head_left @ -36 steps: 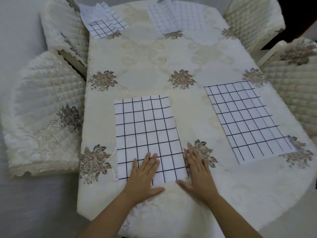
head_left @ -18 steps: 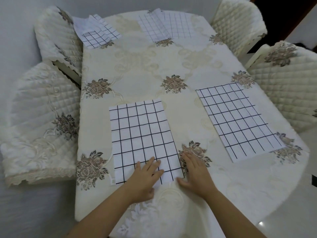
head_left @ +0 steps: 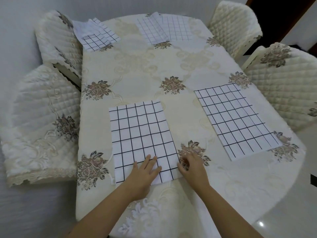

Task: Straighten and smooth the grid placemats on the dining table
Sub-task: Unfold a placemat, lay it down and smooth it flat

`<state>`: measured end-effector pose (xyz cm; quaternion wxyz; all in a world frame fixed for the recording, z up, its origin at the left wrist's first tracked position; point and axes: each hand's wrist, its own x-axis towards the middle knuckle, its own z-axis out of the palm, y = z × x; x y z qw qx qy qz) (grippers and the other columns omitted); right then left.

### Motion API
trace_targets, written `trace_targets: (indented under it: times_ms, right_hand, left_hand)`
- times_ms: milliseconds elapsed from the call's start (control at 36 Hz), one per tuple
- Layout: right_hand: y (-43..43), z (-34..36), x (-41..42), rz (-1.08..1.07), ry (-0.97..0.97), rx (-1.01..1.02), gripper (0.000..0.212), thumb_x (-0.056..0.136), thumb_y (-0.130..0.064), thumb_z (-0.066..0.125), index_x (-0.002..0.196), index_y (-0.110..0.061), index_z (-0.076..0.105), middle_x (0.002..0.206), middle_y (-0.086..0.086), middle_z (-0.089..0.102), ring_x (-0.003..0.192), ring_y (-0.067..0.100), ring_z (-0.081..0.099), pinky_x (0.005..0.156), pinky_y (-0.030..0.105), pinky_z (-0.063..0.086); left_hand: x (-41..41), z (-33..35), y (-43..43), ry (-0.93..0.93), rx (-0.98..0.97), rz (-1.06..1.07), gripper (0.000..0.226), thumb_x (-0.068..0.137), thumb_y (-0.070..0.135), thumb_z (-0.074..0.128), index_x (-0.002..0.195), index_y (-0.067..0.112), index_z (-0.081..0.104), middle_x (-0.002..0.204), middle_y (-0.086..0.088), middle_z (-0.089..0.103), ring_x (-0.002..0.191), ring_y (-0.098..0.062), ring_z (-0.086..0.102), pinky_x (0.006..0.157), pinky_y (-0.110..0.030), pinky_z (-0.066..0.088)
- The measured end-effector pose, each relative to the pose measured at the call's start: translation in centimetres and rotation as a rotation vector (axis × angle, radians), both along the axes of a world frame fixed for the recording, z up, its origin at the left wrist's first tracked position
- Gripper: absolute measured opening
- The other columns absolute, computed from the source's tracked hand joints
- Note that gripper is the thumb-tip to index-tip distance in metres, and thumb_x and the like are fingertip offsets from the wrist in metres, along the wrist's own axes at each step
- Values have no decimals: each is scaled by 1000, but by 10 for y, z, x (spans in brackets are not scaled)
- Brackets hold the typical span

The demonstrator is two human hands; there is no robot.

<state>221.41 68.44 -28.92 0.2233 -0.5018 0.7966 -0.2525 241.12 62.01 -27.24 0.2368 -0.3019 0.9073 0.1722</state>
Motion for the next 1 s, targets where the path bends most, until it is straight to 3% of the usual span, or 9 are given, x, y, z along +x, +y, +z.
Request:
trace_targets:
  times_ms: [56, 139, 306, 472, 611, 694, 750, 833, 1000]
  right_hand:
    - [-8, 4, 2, -90, -161, 153, 15, 82, -24, 66, 91, -15, 57, 83, -2, 54, 80, 15, 51, 67, 24, 39]
    - [-19, 4, 3, -110, -138, 313, 12, 82, -22, 63, 81, -17, 53, 75, -5, 50, 77, 15, 50, 63, 25, 35]
    - [-33, 11, 9, -148, -119, 457, 42, 78, -10, 58, 48, -17, 30, 48, -2, 33, 45, 13, 32, 43, 25, 21]
    - [-33, 22, 17, -236, -250, 385, 26, 78, -12, 62, 65, -18, 41, 72, -2, 49, 74, 19, 48, 61, 28, 33]
    - [-37, 24, 16, -293, -448, 343, 22, 77, -9, 64, 82, -9, 43, 68, -1, 43, 70, 20, 43, 53, 26, 31]
    - [-37, 21, 11, -310, -511, 344, 24, 78, -4, 62, 68, -13, 42, 65, 0, 42, 63, 17, 39, 59, 27, 32]
    - [-36, 20, 10, -294, -509, 345, 37, 78, -1, 60, 56, -17, 34, 58, 0, 36, 58, 17, 33, 59, 28, 27]
    - [-35, 18, 8, -305, -520, 328, 45, 78, 0, 62, 52, -18, 29, 57, 2, 30, 58, 17, 27, 62, 29, 24]
    - [-36, 13, 8, -361, -561, 299, 48, 81, -3, 65, 49, -16, 31, 53, 1, 33, 55, 17, 31, 60, 27, 28]
  left_hand:
    - [1, -4, 3, 2, -2, 11, 75, 90, 0, 37, 149, 22, -4, 144, -2, -37, 126, -22, -38, 114, -60, 3]
    - [2, -5, 5, 9, -18, 26, 80, 89, 0, 41, 149, 23, -6, 142, -1, -39, 128, -23, -39, 114, -60, 3]
    - [0, -1, 6, 6, 19, 58, 82, 87, 2, 44, 149, 25, -6, 152, -3, -31, 127, -21, -40, 113, -58, -2]
    - [1, 3, 5, 77, 102, 135, 74, 89, 42, 44, 149, 28, 4, 155, 1, -24, 132, -15, -35, 113, -56, -6]
    - [-1, -2, 6, 86, 67, 170, 71, 91, 50, 44, 149, 28, 9, 156, 3, -18, 141, -19, -25, 114, -55, -3]
    - [-1, -4, 6, 82, 51, 186, 72, 86, 59, 30, 148, 26, 14, 158, 1, -11, 134, -22, -29, 113, -59, 4]
    - [-1, -3, 4, 59, 4, 159, 79, 74, 63, 20, 142, 25, 34, 156, -4, 18, 140, -30, -2, 102, -66, 29]
    - [0, -14, 5, 50, -144, 167, 66, 70, 63, 25, 119, 29, 52, 130, 1, 59, 120, -24, 56, 71, -50, 56]
    - [3, -14, 1, 90, -140, 144, 71, 69, 63, 25, 123, 27, 53, 137, -2, 53, 129, -28, 45, 77, -56, 52]
